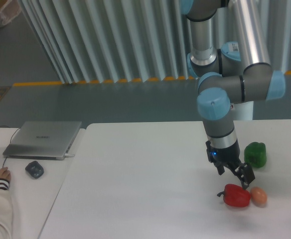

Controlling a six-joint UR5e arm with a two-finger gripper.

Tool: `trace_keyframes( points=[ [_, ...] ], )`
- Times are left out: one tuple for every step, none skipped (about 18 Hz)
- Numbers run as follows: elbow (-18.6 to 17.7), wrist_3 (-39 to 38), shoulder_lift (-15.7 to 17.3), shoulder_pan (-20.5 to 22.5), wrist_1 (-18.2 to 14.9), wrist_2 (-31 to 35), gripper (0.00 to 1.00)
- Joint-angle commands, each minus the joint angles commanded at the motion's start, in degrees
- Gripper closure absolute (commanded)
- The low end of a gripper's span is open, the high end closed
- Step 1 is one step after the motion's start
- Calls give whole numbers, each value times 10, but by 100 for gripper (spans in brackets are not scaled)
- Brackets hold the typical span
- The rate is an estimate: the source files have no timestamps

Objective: Place the red pepper on the table
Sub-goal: 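Open the gripper and lift it off the red pepper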

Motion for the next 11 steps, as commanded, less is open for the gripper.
trace_keyframes(
  points=[
    [0,27,4,3,-4,-7,0],
    [-1,58,8,1,-8,-11,0],
    [-1,68,9,0,-18,-14,0],
    [-1,79,10,-2,-39,-15,0],
    [-1,112,19,-3,-75,-18,0],
    [-1,128,29,-5,-88,-20,0],
    [-2,132,32,-9,-96,-25,0],
    [-2,131,33,-13,-104,-27,0],
    [-2,130,33,-18,-109,-28,0],
    [-2,127,33,-21,-113,-33,0],
    [-3,126,33,-22,-116,-34,0]
  ],
)
